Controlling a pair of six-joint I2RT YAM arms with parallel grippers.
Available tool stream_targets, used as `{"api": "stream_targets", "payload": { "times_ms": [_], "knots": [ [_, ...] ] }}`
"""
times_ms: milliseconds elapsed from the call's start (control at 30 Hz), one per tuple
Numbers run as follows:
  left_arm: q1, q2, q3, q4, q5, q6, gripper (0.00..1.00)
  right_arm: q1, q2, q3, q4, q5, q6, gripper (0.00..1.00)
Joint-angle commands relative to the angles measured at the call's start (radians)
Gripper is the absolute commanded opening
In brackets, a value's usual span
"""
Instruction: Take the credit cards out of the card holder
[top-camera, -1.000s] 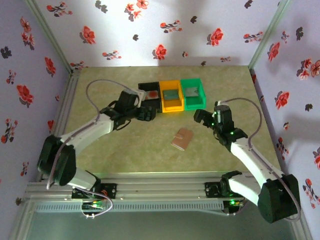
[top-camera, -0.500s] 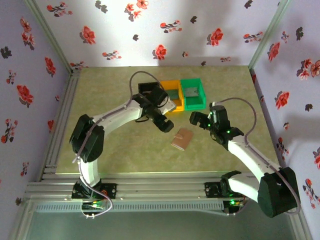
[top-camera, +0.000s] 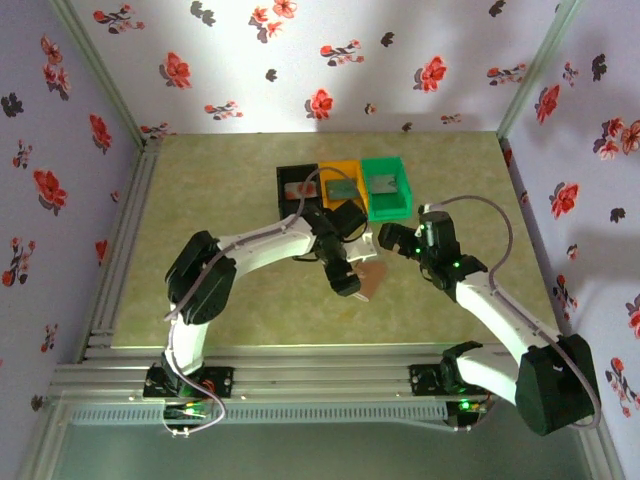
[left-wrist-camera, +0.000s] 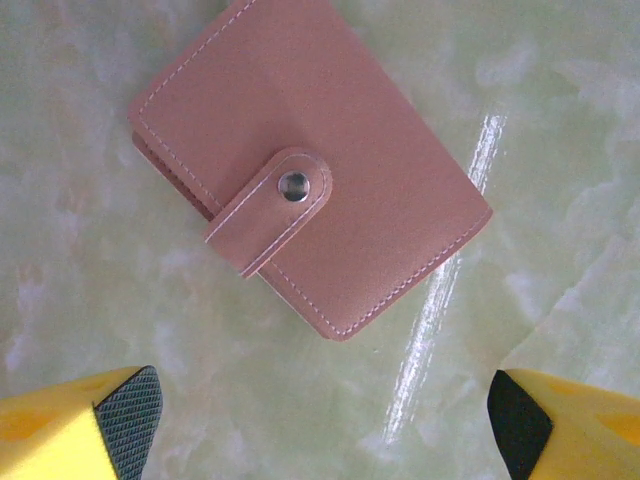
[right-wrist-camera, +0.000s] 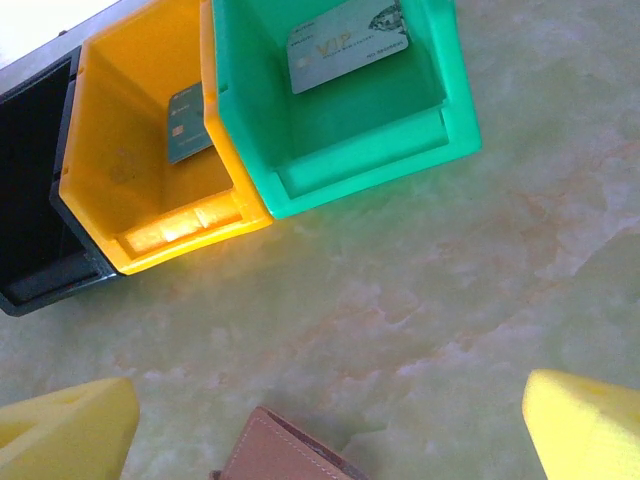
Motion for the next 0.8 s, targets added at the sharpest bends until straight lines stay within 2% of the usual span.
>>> {"api": "stream_targets", "payload": {
  "times_ms": [0,267,400,600,767],
  "knots": [
    [-0.003,0.021,0.01,0.069,-0.03,0.058,0.88,0.006,-0.032,-0.015,0.024,0.004,0.006,0.99],
    [-0.021,-0.011,-0.105,0.303,-0.07,0.217,0.89,0.007,-0.087,-0.039,0.031,0.049,0.007,0.98],
    [-0.019,0.0,-0.105,0.294,-0.051,0.314,0.89,0.007,-0.13,-0.056,0.031,0.085,0.009,0.98],
    [-0.02,-0.015,-0.142,0.372,-0.014,0.404,0.88,0.006,-0.204,-0.083,0.044,0.137,0.016,0.98],
    [-0.022,0.025,-0.086,0.305,0.007,0.437,0.82,0.006,-0.274,-0.109,0.048,0.176,0.018,0.97]
  ]
}}
